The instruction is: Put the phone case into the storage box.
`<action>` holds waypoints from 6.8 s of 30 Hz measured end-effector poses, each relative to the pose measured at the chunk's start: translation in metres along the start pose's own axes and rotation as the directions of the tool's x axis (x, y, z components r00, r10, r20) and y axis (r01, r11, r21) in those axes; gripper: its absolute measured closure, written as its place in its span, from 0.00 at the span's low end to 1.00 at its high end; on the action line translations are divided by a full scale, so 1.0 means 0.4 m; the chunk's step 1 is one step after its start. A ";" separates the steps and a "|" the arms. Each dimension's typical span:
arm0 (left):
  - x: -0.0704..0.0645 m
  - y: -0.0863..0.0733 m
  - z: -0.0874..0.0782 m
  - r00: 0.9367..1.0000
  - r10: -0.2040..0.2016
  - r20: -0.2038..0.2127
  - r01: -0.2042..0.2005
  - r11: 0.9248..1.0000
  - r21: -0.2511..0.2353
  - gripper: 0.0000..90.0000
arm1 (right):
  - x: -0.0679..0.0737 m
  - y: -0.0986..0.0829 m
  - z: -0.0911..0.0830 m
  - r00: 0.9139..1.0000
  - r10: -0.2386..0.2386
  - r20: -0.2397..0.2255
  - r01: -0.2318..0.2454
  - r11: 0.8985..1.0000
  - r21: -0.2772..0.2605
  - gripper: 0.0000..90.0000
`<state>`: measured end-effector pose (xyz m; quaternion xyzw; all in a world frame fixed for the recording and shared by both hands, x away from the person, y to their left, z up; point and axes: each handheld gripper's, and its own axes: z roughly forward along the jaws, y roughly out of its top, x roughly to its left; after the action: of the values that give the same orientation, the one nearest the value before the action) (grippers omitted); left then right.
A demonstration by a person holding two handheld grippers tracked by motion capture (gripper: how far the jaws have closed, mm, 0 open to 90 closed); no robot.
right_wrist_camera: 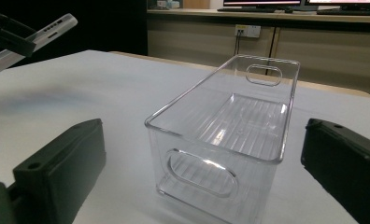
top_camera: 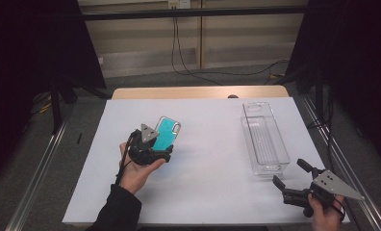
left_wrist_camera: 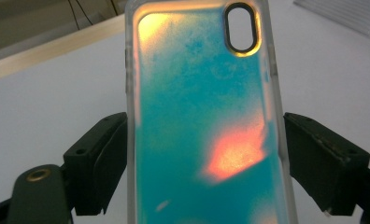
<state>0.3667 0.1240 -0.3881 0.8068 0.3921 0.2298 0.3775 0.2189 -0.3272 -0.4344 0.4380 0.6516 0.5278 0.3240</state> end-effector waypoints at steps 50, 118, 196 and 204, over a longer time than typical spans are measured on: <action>-0.120 -0.085 -0.073 0.996 0.082 0.043 -0.079 0.995 -0.057 0.19 | 0.073 0.016 0.027 0.996 0.063 -0.062 -0.059 0.997 0.056 0.00; -0.295 -0.049 -0.001 0.980 0.196 0.037 -0.190 0.974 -0.120 0.19 | 0.209 0.148 0.219 0.957 0.142 -0.251 -0.064 0.953 0.296 0.18; -0.324 -0.051 0.030 0.970 0.242 -0.011 -0.241 0.961 -0.139 0.19 | 0.219 0.198 0.343 0.888 0.419 -0.191 -0.277 0.817 0.506 0.82; -0.326 -0.052 0.032 0.969 0.245 -0.014 -0.245 0.960 -0.135 0.19 | 0.218 0.194 0.345 0.877 0.447 -0.175 -0.305 0.801 0.516 0.83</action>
<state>0.2892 0.0220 -0.4222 0.8221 0.2720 0.2996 0.4006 0.3232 -0.1874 -0.3878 0.5435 0.6991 0.4645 -0.0036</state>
